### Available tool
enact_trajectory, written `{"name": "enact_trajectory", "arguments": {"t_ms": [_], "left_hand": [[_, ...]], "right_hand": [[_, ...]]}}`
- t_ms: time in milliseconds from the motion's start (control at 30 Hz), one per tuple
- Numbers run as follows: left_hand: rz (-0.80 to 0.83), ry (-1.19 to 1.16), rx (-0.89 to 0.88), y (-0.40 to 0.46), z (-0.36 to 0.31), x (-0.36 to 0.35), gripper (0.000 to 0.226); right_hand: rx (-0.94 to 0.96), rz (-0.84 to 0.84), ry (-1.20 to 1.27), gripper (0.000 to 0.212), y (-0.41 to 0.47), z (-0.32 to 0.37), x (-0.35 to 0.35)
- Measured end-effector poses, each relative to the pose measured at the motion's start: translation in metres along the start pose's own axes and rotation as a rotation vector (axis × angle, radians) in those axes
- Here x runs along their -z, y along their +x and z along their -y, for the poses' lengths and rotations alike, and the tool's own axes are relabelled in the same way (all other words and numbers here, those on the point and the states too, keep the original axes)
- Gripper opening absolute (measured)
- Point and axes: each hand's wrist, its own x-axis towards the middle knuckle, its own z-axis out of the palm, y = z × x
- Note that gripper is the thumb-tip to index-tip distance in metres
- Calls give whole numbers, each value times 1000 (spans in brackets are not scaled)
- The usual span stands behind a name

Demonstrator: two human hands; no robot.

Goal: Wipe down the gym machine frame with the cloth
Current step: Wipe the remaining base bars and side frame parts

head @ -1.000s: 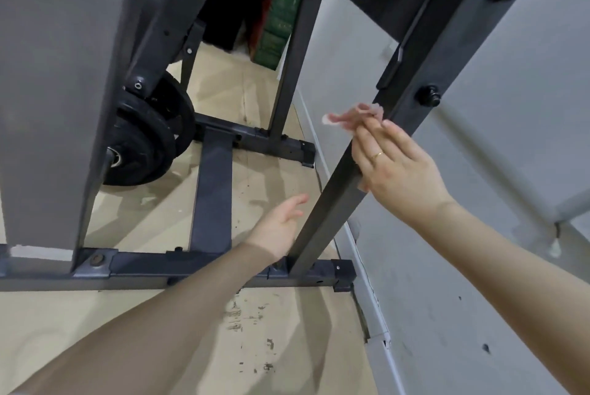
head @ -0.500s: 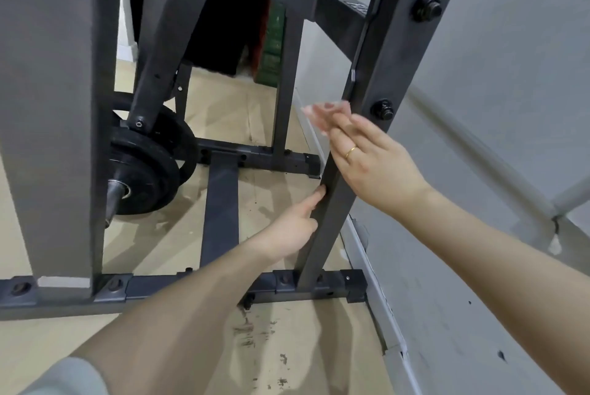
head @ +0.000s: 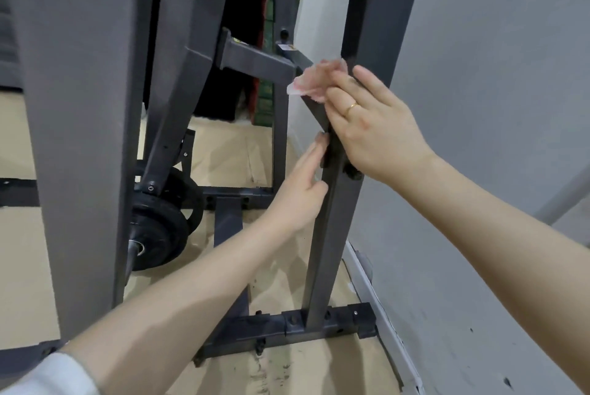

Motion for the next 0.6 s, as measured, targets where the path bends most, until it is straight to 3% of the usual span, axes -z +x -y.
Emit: {"name": "enact_trajectory", "arguments": {"t_ms": [133,267,367,467,600], "left_hand": [[73,-41,-19,-2,-2,2,77],[81,-77,16,-6,4,4,73],[92,-73,63,-5,10,2,72],[126,59,58,-10,25,0,72],[135,87,196,-33,56,5,67]], "right_hand": [[175,197,43,46,-28,21,3],[191,95,-4,52,-3,-12,1],[132,27,-31,42,-10,-2,-7],[219,173,22,42,-41,34,-11],[197,313,56,50,-52,51,-19]]}}
